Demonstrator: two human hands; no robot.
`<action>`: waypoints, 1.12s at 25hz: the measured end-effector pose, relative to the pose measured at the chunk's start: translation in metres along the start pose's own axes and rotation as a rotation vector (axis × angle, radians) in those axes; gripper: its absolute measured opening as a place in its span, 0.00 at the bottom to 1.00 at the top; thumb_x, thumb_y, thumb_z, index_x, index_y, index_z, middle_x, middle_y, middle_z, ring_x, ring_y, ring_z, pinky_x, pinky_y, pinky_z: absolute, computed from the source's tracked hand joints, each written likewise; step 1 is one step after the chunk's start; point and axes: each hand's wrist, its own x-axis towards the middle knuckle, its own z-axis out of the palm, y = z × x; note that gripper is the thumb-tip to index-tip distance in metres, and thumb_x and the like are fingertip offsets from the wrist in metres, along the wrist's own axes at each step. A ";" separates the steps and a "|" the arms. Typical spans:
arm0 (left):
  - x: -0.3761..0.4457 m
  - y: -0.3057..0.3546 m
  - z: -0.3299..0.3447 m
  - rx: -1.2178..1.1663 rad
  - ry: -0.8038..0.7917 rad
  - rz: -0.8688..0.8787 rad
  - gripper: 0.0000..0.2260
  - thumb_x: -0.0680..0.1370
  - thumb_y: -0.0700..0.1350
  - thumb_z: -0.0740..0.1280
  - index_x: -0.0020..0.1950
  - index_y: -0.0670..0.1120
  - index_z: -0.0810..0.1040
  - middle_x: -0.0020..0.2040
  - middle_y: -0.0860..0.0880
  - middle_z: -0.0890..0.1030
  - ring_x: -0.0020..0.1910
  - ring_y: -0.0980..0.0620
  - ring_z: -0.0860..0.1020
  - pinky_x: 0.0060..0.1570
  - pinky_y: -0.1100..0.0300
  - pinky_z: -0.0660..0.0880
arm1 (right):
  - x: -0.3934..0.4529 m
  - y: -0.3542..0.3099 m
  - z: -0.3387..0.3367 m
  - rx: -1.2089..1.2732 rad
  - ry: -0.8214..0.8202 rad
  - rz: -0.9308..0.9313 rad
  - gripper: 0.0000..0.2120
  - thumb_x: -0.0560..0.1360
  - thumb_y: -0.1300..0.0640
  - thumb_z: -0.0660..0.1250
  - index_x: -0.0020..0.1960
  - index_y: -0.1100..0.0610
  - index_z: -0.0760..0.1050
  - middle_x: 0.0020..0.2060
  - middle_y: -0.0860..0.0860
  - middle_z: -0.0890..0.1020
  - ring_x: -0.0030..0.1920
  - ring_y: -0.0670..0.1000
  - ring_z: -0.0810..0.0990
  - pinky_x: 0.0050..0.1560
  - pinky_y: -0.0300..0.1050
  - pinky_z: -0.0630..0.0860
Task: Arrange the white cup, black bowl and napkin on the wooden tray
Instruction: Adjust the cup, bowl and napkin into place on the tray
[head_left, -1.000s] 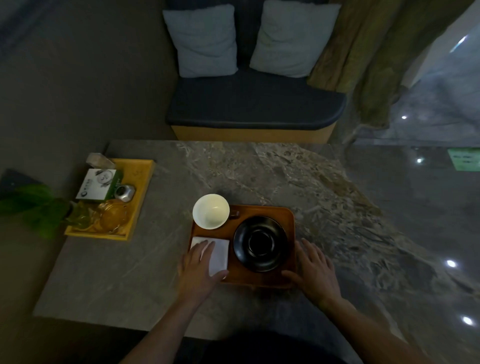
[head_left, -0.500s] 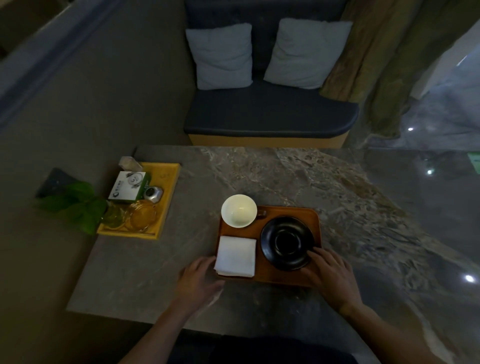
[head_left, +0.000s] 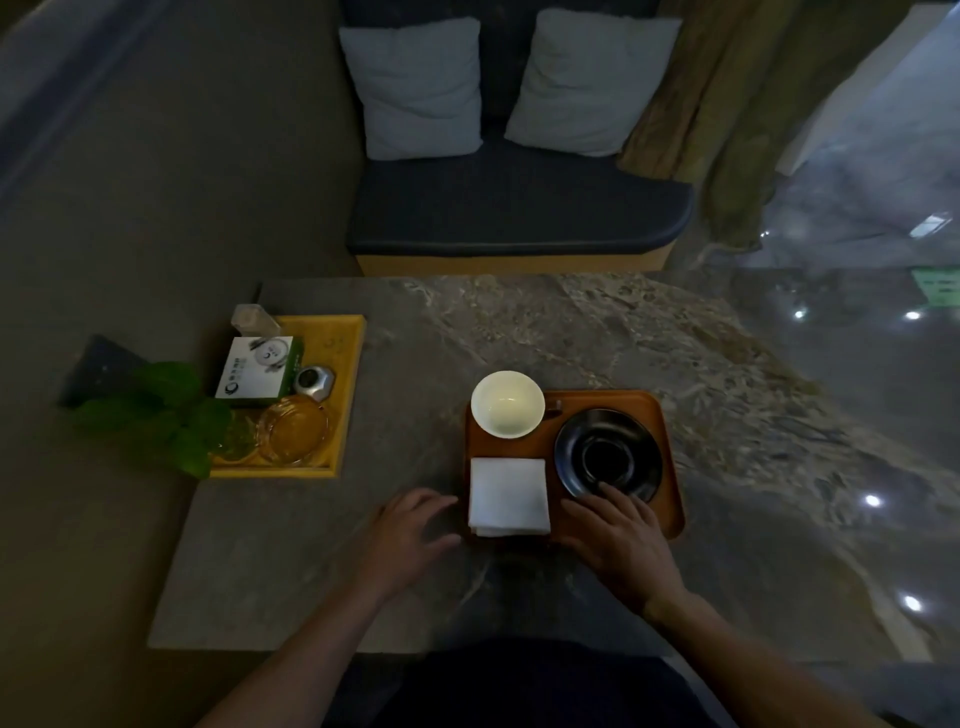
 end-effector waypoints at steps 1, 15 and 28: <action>0.004 -0.001 0.000 0.007 -0.002 0.023 0.23 0.75 0.57 0.69 0.69 0.58 0.71 0.69 0.54 0.70 0.68 0.54 0.68 0.67 0.53 0.67 | 0.002 -0.007 0.002 0.007 -0.004 -0.010 0.24 0.77 0.38 0.61 0.71 0.42 0.68 0.70 0.47 0.74 0.74 0.57 0.65 0.70 0.61 0.62; 0.036 0.009 0.024 0.200 -0.009 0.235 0.23 0.75 0.61 0.66 0.67 0.53 0.73 0.71 0.47 0.69 0.71 0.45 0.66 0.68 0.46 0.67 | 0.037 -0.024 0.025 -0.117 -0.145 -0.066 0.31 0.74 0.41 0.67 0.73 0.40 0.60 0.76 0.51 0.63 0.77 0.63 0.56 0.73 0.66 0.52; 0.045 0.006 0.030 0.247 0.017 0.238 0.22 0.72 0.61 0.68 0.61 0.52 0.77 0.66 0.44 0.75 0.64 0.42 0.74 0.61 0.42 0.72 | 0.047 -0.023 0.018 -0.109 -0.148 -0.074 0.26 0.72 0.44 0.71 0.69 0.41 0.69 0.74 0.54 0.67 0.75 0.64 0.60 0.71 0.69 0.57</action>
